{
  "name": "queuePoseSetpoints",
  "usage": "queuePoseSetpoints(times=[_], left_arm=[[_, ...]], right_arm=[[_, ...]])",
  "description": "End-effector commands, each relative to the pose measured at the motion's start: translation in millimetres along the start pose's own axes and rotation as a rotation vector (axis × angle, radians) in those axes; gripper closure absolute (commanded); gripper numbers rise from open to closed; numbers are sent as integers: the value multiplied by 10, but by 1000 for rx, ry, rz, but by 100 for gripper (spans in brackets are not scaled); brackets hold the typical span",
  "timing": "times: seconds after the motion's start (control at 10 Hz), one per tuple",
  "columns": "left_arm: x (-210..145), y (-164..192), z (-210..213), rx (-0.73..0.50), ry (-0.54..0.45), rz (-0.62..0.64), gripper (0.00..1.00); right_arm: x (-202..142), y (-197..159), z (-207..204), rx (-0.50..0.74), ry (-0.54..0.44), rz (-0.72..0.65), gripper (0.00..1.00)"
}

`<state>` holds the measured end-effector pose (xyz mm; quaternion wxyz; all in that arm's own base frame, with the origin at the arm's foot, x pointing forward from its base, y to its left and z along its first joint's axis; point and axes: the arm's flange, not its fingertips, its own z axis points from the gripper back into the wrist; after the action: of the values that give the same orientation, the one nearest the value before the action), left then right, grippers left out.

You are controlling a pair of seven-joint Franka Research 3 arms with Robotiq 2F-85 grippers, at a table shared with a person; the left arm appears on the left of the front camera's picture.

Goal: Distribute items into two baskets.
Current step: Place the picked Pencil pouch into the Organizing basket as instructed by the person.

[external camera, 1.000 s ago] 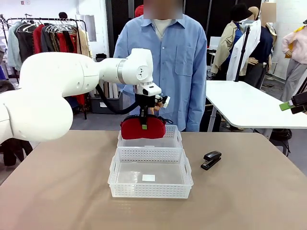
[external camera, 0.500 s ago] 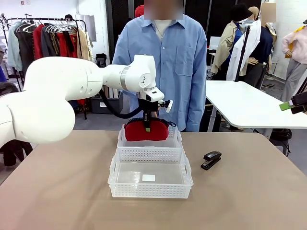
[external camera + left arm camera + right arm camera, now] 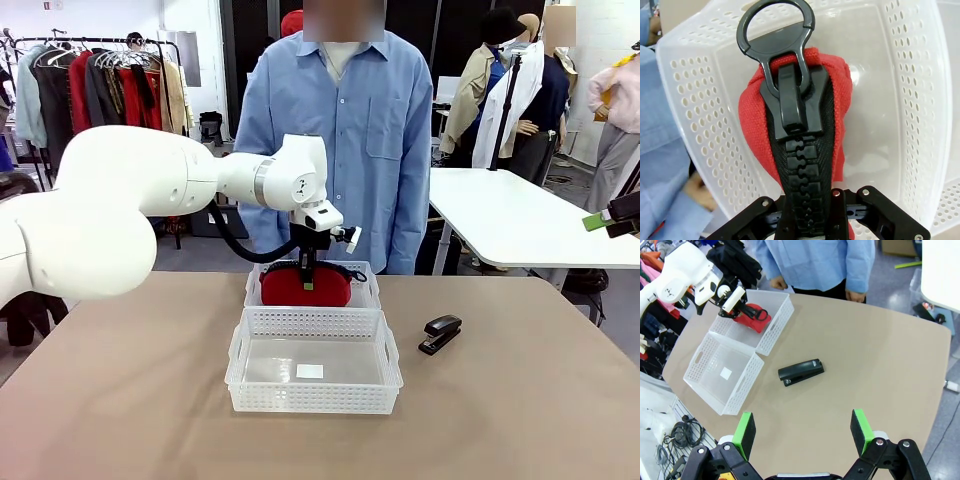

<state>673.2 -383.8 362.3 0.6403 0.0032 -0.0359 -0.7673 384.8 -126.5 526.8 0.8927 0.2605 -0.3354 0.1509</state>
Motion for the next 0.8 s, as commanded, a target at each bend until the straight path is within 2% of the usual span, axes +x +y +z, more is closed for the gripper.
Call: queuePoseSetpoints(times=[0.0,0.5,0.6,0.7], left_arm=[[-60,-90,-16,14,13,1,100],[-74,-67,-55,-17,-18,2,100],[-78,-65,-53,-29,-27,7,93],[-79,-68,-41,-27,-31,-3,73]], right_arm=[[13,3,-6,10,-13,3,0],[13,3,-6,10,-13,3,0],[13,3,-6,10,-13,3,0],[13,3,-6,10,-13,3,0]])
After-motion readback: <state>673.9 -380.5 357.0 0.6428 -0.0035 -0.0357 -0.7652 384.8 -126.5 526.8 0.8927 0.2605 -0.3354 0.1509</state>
